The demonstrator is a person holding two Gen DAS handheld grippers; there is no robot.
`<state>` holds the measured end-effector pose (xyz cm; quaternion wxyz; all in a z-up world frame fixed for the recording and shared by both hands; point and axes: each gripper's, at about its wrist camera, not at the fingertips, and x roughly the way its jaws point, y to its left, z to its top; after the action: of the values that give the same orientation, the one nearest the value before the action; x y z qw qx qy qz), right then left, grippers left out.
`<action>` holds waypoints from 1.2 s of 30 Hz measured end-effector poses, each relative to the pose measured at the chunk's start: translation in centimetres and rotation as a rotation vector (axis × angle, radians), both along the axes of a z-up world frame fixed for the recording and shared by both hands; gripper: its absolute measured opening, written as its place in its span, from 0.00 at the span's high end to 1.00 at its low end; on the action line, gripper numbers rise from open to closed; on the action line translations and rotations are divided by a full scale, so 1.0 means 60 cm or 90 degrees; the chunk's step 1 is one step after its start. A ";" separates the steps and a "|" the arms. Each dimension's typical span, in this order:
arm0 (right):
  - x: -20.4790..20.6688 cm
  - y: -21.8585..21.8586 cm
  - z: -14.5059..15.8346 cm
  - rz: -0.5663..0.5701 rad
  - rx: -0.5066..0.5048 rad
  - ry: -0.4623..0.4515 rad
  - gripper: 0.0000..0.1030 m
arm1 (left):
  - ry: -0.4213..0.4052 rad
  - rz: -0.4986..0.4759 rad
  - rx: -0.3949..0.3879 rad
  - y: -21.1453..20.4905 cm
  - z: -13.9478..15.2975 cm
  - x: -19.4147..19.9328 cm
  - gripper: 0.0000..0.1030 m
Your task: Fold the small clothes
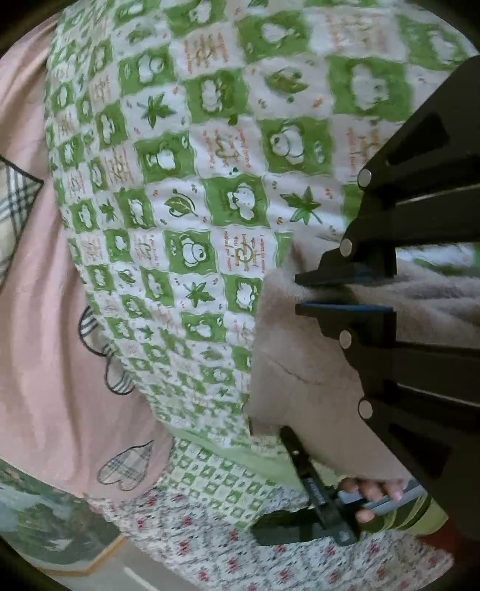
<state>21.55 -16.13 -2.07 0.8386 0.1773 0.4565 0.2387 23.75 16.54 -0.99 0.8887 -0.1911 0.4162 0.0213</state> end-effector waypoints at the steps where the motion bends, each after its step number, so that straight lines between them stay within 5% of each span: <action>1: -0.014 -0.005 0.010 -0.002 0.001 -0.008 0.89 | -0.012 -0.004 -0.002 -0.003 0.010 -0.025 0.69; 8: -0.152 -0.031 0.046 0.027 0.021 -0.024 0.86 | -0.060 -0.058 0.009 -0.069 0.050 -0.231 0.62; 17: -0.238 -0.022 -0.012 0.040 0.017 0.033 0.69 | -0.035 -0.086 0.017 -0.134 0.013 -0.397 0.57; 31: -0.260 0.012 -0.004 0.056 -0.065 -0.016 0.70 | 0.003 -0.067 0.071 -0.159 -0.044 -0.405 0.50; 33: -0.261 0.014 -0.013 0.060 -0.057 -0.003 0.78 | 0.002 -0.067 0.091 -0.165 -0.046 -0.400 0.50; 34: -0.262 0.015 -0.015 0.062 -0.056 -0.001 0.89 | 0.007 -0.066 0.108 -0.169 -0.049 -0.396 0.52; 36: -0.264 0.009 -0.008 0.060 -0.039 -0.003 0.90 | 0.019 -0.064 0.123 -0.171 -0.054 -0.391 0.74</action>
<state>5.68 -15.57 -2.54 0.8326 0.1294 0.4693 0.2641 0.30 6.29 -4.21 0.8968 -0.0828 0.4343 0.0194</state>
